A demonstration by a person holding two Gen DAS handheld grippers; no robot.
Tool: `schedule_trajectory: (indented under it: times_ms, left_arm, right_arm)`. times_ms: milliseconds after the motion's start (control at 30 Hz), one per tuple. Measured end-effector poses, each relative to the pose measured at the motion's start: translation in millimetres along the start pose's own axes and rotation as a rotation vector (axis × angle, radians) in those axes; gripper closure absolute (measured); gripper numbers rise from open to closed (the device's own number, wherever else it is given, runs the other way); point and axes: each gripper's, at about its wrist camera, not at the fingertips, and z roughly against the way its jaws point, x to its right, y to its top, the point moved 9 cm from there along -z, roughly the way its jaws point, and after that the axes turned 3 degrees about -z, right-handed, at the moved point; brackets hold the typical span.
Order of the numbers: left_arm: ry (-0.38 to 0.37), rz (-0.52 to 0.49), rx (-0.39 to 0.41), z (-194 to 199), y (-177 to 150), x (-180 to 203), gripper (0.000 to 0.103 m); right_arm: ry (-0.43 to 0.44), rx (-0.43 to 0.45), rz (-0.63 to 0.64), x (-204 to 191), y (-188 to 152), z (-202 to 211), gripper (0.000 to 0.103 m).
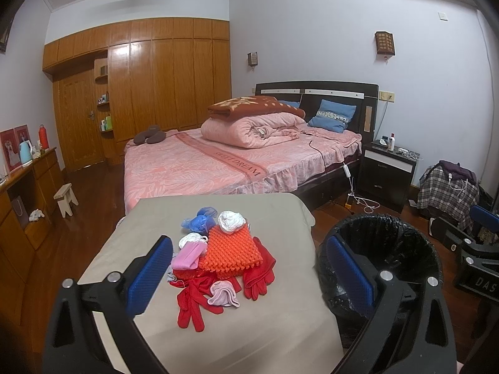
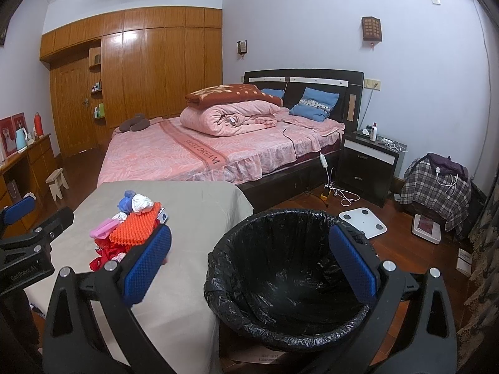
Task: Collect trash
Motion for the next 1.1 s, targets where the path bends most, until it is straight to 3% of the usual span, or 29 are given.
schedule_trajectory:
  times_ms: [1100]
  left_arm:
    - [-0.001,0.003,-0.003,-0.3,-0.2,-0.2,0.006]
  right_arm:
    - [-0.002,0.0,0.002,-1.6,1.6,-0.9,0.005]
